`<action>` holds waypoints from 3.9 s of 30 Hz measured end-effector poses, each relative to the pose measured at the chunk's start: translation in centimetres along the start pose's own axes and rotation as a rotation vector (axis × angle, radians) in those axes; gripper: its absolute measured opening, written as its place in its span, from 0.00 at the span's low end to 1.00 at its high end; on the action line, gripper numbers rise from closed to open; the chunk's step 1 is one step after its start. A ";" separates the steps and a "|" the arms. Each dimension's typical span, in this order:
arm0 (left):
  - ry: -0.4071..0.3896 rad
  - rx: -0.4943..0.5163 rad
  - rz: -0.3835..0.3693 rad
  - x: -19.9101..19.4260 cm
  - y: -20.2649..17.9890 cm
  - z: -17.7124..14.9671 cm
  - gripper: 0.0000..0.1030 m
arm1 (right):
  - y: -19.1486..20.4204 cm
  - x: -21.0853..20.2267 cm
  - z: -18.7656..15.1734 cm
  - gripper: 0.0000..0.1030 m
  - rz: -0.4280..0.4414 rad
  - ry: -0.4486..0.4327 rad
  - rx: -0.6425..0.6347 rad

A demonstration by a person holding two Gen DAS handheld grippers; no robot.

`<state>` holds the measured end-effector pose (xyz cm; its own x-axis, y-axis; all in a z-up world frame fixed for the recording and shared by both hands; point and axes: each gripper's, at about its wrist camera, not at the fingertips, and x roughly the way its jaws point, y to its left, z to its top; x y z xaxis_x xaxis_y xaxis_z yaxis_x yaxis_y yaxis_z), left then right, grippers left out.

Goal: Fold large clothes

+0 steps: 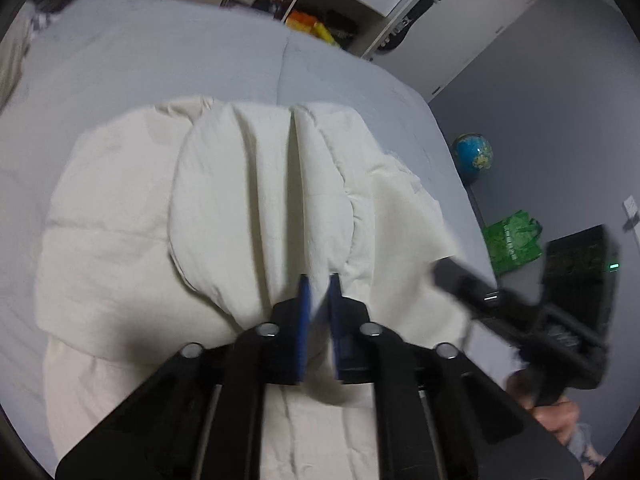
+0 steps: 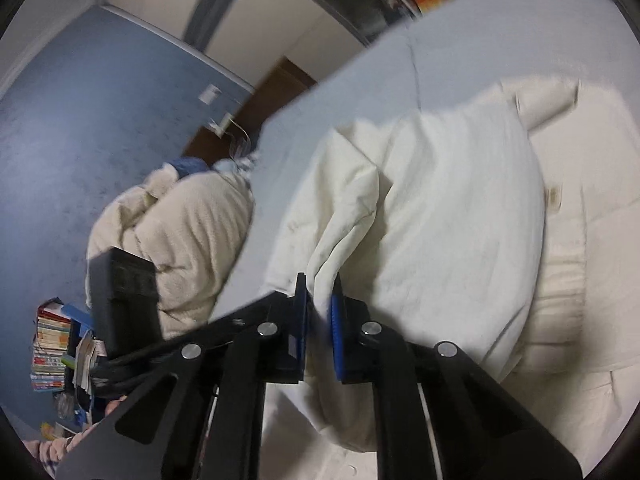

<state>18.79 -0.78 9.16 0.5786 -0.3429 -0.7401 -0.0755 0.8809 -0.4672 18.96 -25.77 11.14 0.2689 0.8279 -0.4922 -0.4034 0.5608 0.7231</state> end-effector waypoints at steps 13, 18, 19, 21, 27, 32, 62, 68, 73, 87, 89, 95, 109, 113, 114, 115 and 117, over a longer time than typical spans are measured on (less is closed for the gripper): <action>0.045 -0.098 -0.029 0.9 4.0 -4.3 0.06 | -3.3 -1.0 -5.9 0.09 -0.029 0.003 0.075; 0.032 -0.086 -0.033 0.9 3.9 -3.6 0.06 | -4.6 -3.1 -4.3 0.29 -0.026 -0.086 0.177; 0.031 -0.086 -0.033 0.7 3.9 -3.6 0.06 | -5.1 -3.5 -3.6 0.35 -0.033 -0.111 0.216; 0.032 -0.084 -0.033 0.5 3.8 -3.7 0.06 | -5.9 -3.9 -2.5 0.38 -0.058 -0.141 0.273; 0.037 -0.090 -0.036 0.4 3.7 -3.6 0.06 | -6.5 -0.4 -0.1 0.49 -0.244 0.016 0.322; 0.040 -0.099 -0.039 0.5 3.9 -3.5 0.06 | -4.9 3.1 0.8 0.59 -0.328 0.106 0.230; 0.030 -0.165 -0.150 -1.2 4.6 -5.4 0.51 | -16.6 -7.3 -7.4 0.00 0.158 -0.197 0.607; 0.032 -0.148 -0.091 -4.3 7.0 -7.8 0.69 | -13.5 -11.2 -8.1 0.01 -0.008 -0.050 0.417; 0.051 -0.197 0.046 -7.9 12.6 -11.4 0.70 | -9.8 -12.6 -8.3 0.01 -0.050 0.007 0.276; 0.028 -0.367 0.182 -13.1 19.5 -16.7 0.71 | -1.1 -1.3 -5.7 0.59 -0.393 0.204 -0.151; 0.059 -0.375 0.205 -12.6 19.4 -17.0 0.71 | -3.2 -0.7 -7.4 0.59 -0.428 0.243 -0.108; 0.156 -0.374 0.255 -11.0 19.8 -17.4 0.72 | -6.6 -2.4 -9.9 0.60 -0.374 0.236 0.042; 0.257 -0.389 0.252 -10.2 19.9 -18.4 0.79 | -9.4 -16.1 -10.7 0.60 -0.523 0.260 0.024; 0.293 -0.364 0.261 -10.0 19.4 -18.4 0.80 | -13.1 -18.4 -12.8 0.60 -0.562 0.311 0.115; 0.304 -0.362 0.258 -10.0 19.4 -18.4 0.81 | -13.8 -18.8 -13.4 0.60 -0.552 0.319 0.142; 0.310 -0.361 0.254 -10.0 19.5 -18.4 0.81 | -14.4 -19.0 -14.1 0.60 -0.527 0.328 0.174; 0.327 -0.362 0.238 -10.1 19.7 -18.4 0.81 | -15.2 -19.3 -14.9 0.60 -0.472 0.345 0.226</action>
<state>-3.51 14.05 -1.45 0.2326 -0.2820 -0.9308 -0.4819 0.7979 -0.3622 6.85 -50.33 2.47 0.0598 0.4629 -0.8844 -0.1054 0.8840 0.4555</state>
